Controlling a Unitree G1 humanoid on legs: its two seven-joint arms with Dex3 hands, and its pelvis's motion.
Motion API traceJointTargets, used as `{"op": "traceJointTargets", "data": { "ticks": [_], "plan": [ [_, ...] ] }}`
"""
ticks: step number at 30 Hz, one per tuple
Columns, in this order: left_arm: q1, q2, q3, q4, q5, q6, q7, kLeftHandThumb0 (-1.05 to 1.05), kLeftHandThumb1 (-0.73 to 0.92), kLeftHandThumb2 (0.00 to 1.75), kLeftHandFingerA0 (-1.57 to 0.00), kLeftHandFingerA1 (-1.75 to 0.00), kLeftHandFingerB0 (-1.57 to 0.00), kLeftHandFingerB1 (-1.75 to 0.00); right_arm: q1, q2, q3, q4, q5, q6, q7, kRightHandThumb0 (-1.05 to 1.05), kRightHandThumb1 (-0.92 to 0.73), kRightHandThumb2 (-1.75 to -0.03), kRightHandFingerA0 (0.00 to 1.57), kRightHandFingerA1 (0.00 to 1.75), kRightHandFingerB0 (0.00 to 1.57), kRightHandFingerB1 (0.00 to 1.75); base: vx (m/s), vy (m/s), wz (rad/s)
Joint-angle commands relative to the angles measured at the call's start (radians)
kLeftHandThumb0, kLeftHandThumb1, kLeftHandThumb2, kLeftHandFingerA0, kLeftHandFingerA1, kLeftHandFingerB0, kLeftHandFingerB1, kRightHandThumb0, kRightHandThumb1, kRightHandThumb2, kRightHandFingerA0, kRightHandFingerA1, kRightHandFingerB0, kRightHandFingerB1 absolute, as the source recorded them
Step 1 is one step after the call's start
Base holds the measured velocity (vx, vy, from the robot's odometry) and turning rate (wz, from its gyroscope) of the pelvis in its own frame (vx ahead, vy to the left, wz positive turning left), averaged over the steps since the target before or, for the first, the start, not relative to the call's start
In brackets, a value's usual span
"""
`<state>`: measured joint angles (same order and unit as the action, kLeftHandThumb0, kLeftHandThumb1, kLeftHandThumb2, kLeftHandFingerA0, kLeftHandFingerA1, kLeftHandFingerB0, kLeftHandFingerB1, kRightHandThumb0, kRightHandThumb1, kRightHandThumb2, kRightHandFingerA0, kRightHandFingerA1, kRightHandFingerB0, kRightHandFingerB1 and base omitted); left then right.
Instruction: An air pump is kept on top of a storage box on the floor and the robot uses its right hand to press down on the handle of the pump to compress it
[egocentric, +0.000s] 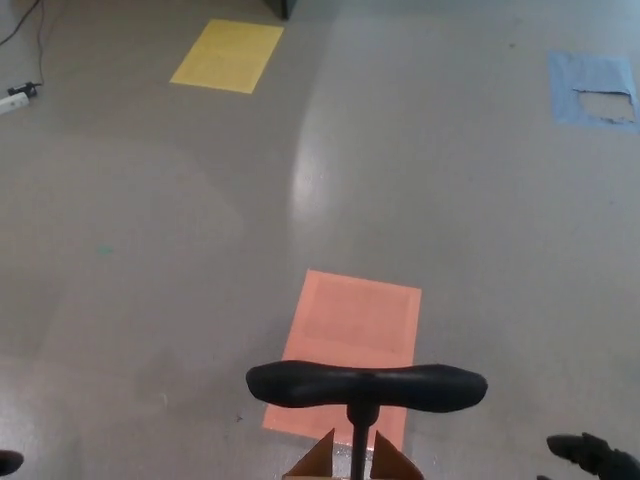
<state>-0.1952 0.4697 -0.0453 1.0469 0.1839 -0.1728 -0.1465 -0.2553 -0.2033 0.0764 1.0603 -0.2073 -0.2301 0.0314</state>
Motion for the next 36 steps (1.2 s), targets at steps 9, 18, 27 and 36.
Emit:
{"op": "traceJointTargets", "data": {
  "ticks": [9, 18, 27, 36],
  "plan": [
    [-0.004, 0.048, -0.008, 0.045, 0.004, -0.141, -0.046, -0.53, 0.84, 0.65, -0.25, -0.34, -0.18, -0.29, 0.059, 0.025, -0.096, -0.151, 0.020, -0.451, -0.292, -0.61, -0.78, -0.63, 0.31, 0.35, 0.23, 0.31, 0.00, 0.000, 0.00],
    [-0.057, 0.045, -0.001, 0.028, -0.005, -0.134, -0.063, -0.53, 0.85, 0.65, -0.24, -0.34, -0.17, -0.29, 0.165, 0.045, -0.194, -0.959, 0.148, -0.401, -0.198, -0.72, -0.85, -0.67, 0.28, 0.30, 0.21, 0.28, 0.00, 0.000, 0.00],
    [-0.163, 0.028, -0.044, 0.032, 0.040, -0.095, -0.058, -0.28, 0.60, 1.10, -0.07, -0.50, -0.06, -0.49, 0.034, -0.005, -0.306, -1.497, 0.195, -0.157, -0.189, -0.73, -0.85, -0.66, 0.32, 0.32, 0.23, 0.29, 0.00, 0.000, 0.00],
    [-0.171, 0.031, -0.044, 0.040, 0.034, -0.089, -0.057, -0.28, 0.59, 1.09, -0.07, -0.50, -0.07, -0.49, -0.289, -0.261, -0.220, -1.735, 0.341, 0.268, 0.091, -0.75, -0.70, -1.06, 0.06, 0.41, 0.04, 0.34, 0.00, 0.000, 0.00]
  ]
}}
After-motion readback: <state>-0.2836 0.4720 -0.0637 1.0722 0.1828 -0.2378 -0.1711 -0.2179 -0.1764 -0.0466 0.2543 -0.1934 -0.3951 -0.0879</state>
